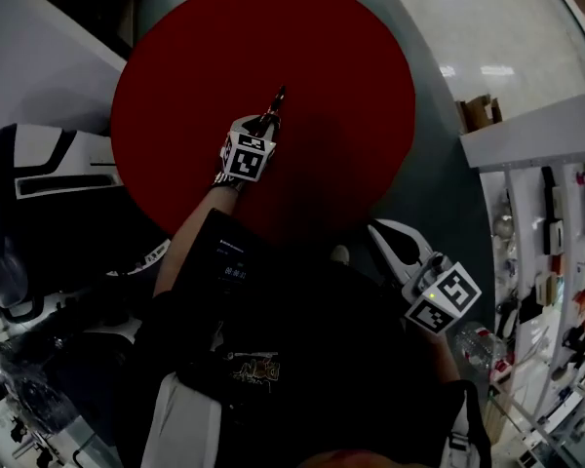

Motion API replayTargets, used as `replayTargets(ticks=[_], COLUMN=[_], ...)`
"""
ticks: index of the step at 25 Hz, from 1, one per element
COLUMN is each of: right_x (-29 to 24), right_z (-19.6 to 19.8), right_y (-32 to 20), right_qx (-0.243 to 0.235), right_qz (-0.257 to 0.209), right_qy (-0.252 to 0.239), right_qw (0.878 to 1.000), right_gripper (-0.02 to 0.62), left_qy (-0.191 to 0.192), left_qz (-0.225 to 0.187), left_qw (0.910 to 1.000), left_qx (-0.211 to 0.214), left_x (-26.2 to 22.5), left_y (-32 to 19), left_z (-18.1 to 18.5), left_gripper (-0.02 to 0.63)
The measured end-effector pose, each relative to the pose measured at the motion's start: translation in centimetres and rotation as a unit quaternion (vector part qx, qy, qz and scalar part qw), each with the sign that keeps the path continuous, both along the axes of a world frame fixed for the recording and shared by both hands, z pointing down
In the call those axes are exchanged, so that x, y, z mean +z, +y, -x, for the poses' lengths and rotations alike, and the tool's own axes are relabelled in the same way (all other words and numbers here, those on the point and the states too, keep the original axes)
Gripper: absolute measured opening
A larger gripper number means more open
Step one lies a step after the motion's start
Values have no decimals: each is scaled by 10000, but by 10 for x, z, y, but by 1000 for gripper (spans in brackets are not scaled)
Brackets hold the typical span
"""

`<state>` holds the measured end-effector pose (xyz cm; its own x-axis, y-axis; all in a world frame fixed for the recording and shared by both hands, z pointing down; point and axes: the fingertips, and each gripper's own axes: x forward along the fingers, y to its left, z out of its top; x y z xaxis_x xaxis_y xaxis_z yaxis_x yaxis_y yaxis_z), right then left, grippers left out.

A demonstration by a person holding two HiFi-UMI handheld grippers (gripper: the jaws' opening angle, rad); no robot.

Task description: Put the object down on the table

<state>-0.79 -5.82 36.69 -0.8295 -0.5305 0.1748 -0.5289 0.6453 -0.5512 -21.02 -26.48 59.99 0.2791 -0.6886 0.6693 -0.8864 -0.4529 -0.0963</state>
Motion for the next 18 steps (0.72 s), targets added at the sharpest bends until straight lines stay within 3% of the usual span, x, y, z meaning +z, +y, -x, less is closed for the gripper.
replayTargets(ticks=[1, 3, 5, 7, 10, 12, 16, 18], right_x=[2, 5, 8, 10, 12, 13, 19, 21], right_z=[-2, -8, -13, -15, -10, -9, -27, -25], right_y=[-1, -5, -9, -9, 0, 4, -2, 0], right_qx=[100, 291, 446, 588, 777, 872, 1007, 1018], right_qz=[41, 118, 169, 206, 246, 273, 367, 384], right_qy=[21, 41, 66, 89, 98, 85, 34, 29], right_qw=[9999, 9995, 9988, 9980, 9966, 9958, 9942, 9941], right_gripper=[3, 3, 3, 3, 3, 3, 3, 3], left_qy=[-565, -1615, -2471, -3044, -3563, -3806, -4099, -4174], left_qz=[-120, -349, -581, -747, -863, -878, -710, -595], left_qw=[9980, 9829, 9581, 9332, 9025, 8872, 8681, 8636], left_qx=[260, 808, 1328, 1758, 2260, 2454, 2710, 2763], left_x=[6, 21, 34, 43, 54, 64, 83, 90], left_y=[-8, -23, -37, -46, -46, -46, -51, -47], left_z=[0, -4, -12, -19, -21, -21, -35, -32], left_gripper=[106, 104, 103, 101, 100, 100, 100, 95])
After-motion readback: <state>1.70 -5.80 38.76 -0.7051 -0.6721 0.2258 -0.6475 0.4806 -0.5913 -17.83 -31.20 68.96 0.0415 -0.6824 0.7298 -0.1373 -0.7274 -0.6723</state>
